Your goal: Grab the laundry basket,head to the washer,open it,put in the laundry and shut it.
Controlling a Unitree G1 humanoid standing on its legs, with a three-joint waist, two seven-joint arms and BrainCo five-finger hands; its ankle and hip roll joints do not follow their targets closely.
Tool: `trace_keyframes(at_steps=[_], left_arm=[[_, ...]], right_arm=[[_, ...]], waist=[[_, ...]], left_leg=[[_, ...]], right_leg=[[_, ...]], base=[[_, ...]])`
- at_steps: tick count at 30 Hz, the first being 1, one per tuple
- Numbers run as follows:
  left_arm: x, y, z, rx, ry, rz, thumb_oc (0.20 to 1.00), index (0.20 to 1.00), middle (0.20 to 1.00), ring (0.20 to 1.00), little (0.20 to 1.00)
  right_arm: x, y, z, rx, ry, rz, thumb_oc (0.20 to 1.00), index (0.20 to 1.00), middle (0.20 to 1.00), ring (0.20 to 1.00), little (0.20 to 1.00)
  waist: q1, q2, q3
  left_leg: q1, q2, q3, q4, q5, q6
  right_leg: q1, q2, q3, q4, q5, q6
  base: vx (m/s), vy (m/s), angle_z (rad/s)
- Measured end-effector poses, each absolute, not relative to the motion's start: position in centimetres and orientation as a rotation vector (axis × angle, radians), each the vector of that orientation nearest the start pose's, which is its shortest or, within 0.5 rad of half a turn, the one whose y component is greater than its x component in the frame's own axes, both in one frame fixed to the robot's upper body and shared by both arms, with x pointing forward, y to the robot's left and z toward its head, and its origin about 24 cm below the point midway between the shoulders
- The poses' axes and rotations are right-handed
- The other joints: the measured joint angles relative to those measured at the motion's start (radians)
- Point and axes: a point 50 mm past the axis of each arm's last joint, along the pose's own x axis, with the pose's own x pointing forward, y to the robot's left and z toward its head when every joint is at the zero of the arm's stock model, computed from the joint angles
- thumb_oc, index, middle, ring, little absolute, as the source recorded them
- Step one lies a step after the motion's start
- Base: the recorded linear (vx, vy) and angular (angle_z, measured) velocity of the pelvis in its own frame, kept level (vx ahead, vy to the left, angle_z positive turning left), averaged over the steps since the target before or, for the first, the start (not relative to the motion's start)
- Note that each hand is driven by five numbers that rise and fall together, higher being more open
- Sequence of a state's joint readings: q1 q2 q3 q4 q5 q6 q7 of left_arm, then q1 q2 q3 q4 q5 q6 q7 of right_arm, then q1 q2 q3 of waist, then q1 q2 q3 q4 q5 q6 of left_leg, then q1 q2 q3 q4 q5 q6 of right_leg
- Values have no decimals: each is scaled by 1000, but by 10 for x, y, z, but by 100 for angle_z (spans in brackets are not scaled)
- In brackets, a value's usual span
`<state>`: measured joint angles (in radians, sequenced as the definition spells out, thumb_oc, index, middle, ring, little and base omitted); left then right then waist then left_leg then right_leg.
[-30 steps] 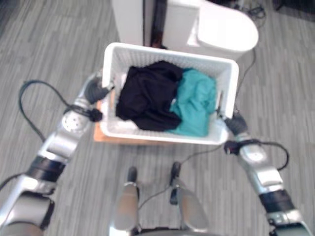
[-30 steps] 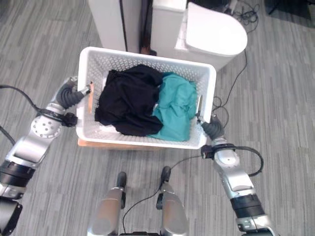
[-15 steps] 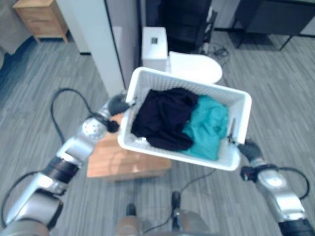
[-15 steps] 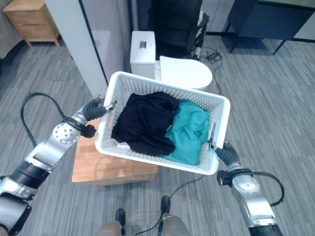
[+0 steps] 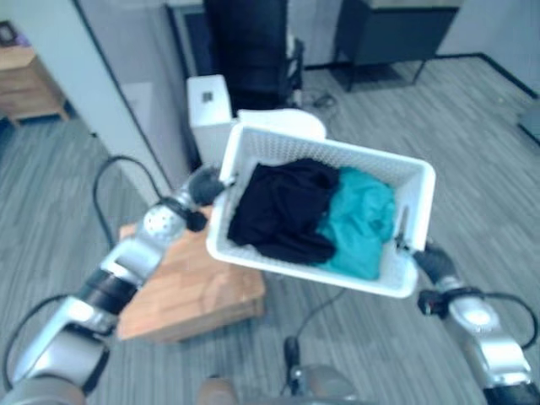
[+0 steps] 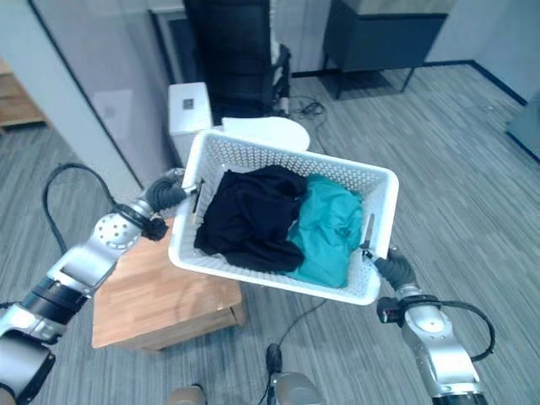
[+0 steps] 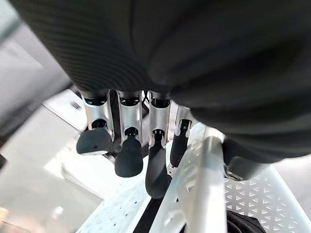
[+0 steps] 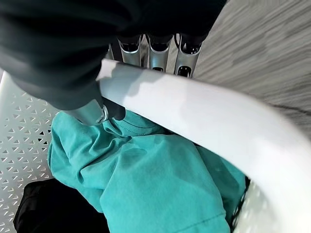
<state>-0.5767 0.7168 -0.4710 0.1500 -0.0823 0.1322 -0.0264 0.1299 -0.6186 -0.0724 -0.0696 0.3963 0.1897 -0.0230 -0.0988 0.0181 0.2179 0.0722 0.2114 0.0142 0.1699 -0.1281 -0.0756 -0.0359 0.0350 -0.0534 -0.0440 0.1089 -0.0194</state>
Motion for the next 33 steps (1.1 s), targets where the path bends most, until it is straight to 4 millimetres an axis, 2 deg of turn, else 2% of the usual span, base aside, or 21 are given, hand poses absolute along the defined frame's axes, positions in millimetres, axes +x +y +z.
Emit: trace_keyframes(at_steps=[2,3,4,5,6,7,8,10,11,12,14,15,16,17,19,21,22,23,26,29,33], left_arm=[[338,170,133,756,-100,-317,200,200,200,200,200],[339,173,130,748,-80,-313,200,200,200,200,200],[338,173,131,745,-83,-313,200,200,200,200,200],[338,176,133,753,-96,-313,200,200,200,200,200],[340,183,132,758,-77,-289,200,200,200,200,200],[340,188,131,765,-65,-279,200,200,200,200,200],[340,188,132,757,-66,-281,200,200,200,200,200],[341,185,126,764,-54,-301,200,200,200,200,200],[345,177,125,777,-52,-321,200,200,200,200,200],[347,171,126,778,-60,-338,200,200,200,200,200],[351,170,129,778,-66,-332,200,200,200,200,200],[354,168,130,793,-63,-337,200,200,200,200,200],[356,166,132,790,-72,-331,200,200,200,200,200],[356,162,132,787,-77,-335,200,200,200,200,200],[358,164,137,797,-85,-324,200,200,200,200,200],[359,164,131,793,-61,-321,200,200,200,200,200],[359,164,131,796,-57,-322,200,200,200,200,200],[360,169,132,810,-49,-304,200,200,200,200,200],[360,188,153,851,-87,-240,200,200,200,200,200],[359,195,165,868,-118,-212,200,200,200,200,200],[358,199,165,848,-116,-192,200,200,200,200,200]], right_arm=[[224,-283,58,-238,236,-100,200,200,200,200,200],[227,-282,61,-241,225,-98,200,200,200,200,200],[229,-283,63,-248,217,-100,200,200,200,200,200],[233,-282,67,-261,207,-91,200,200,200,200,200],[243,-277,70,-265,194,-76,200,200,200,200,200],[248,-275,71,-267,188,-69,200,200,200,200,200],[249,-275,73,-268,181,-71,200,200,200,200,200],[242,-272,61,-233,213,-85,200,200,200,200,200],[236,-275,55,-219,231,-116,200,200,200,200,200],[232,-278,51,-206,245,-138,200,200,200,200,200],[227,-276,43,-181,266,-144,200,200,200,200,200],[219,-270,37,-144,270,-149,200,200,200,200,200],[217,-268,35,-128,274,-154,200,200,200,200,200],[217,-270,34,-131,276,-175,200,200,200,200,200],[217,-263,31,-130,291,-148,200,200,200,200,200],[217,-265,31,-139,293,-153,200,200,200,200,200],[217,-264,31,-139,297,-152,200,200,200,200,200],[218,-260,29,-139,303,-127,200,200,200,200,200],[238,-246,40,-136,248,-73,200,200,200,200,200],[249,-242,50,-134,204,-62,200,200,200,200,200],[256,-239,53,-168,193,-53,200,200,200,200,200]], waist=[[-8,11,2],[-6,-2,6],[-7,-6,8],[-13,2,3],[-7,5,2],[-4,6,1],[-17,6,2],[-36,-19,11],[-36,-17,11],[-33,5,9],[-43,-4,17],[-57,-48,0],[-46,-56,10],[-67,-22,23],[-54,-50,43],[-58,-13,68],[-54,2,77],[3,4,77],[112,-3,62],[172,-22,50],[214,-35,20]], left_leg=[[-2,-17,-35,34,-13,-8],[-44,-84,-111,133,-22,-6],[-49,-108,-134,112,-22,-5],[-38,-136,-154,61,-20,0],[-32,-164,-175,52,-32,21],[1,-181,-196,10,-61,66],[-1,-193,-198,-4,-83,44],[-5,-266,-121,47,-88,70],[-19,-276,-91,57,-79,116],[-19,-270,-49,29,-73,128],[-20,-300,13,38,-61,131],[-47,-350,24,73,-85,157],[-54,-360,28,74,-83,164],[-92,-344,76,96,-78,173],[-108,-350,134,115,-79,183],[-111,-318,142,115,-75,193],[-109,-301,151,110,-72,196],[-81,-273,218,66,-64,196],[-67,-240,336,-8,-30,187],[-75,-243,360,-12,-22,180],[-99,-227,344,-10,15,181]], right_leg=[[-6,-4,20,17,4,-5],[-6,-44,100,11,28,10],[-12,-59,119,-1,31,13],[-36,-68,155,9,55,49],[-47,-68,221,-9,74,82],[-72,-67,269,-7,76,85],[-83,-77,291,-13,76,85],[-107,-114,349,15,-34,121],[-120,-136,331,45,-98,117],[-181,-134,301,147,-123,122],[-247,-130,310,301,-97,148],[-199,-163,340,263,-48,180],[-196,-190,351,226,-43,196],[-217,-176,348,192,-78,156],[-205,-211,253,185,-23,34],[-221,-232,143,244,-70,84],[-238,-251,56,357,-111,98],[-259,-273,-42,572,-183,113],[-145,-298,-187,696,-281,158],[25,-300,-201,493,-281,172],[134,-238,-217,188,-240,146]], base=[[-6,157,-45],[-63,370,-71],[-67,360,-91],[-78,402,-94],[-46,301,-134],[-64,370,-124],[-166,713,-134],[-196,718,-95],[-92,294,-57],[-178,437,-84],[-185,367,-77],[-152,181,-32],[-254,186,-57],[-264,177,-78],[-193,125,-79],[-204,159,-44],[-186,121,-64],[-202,118,-112],[-172,-11,-126],[-129,-129,-73],[-152,-269,-54]])
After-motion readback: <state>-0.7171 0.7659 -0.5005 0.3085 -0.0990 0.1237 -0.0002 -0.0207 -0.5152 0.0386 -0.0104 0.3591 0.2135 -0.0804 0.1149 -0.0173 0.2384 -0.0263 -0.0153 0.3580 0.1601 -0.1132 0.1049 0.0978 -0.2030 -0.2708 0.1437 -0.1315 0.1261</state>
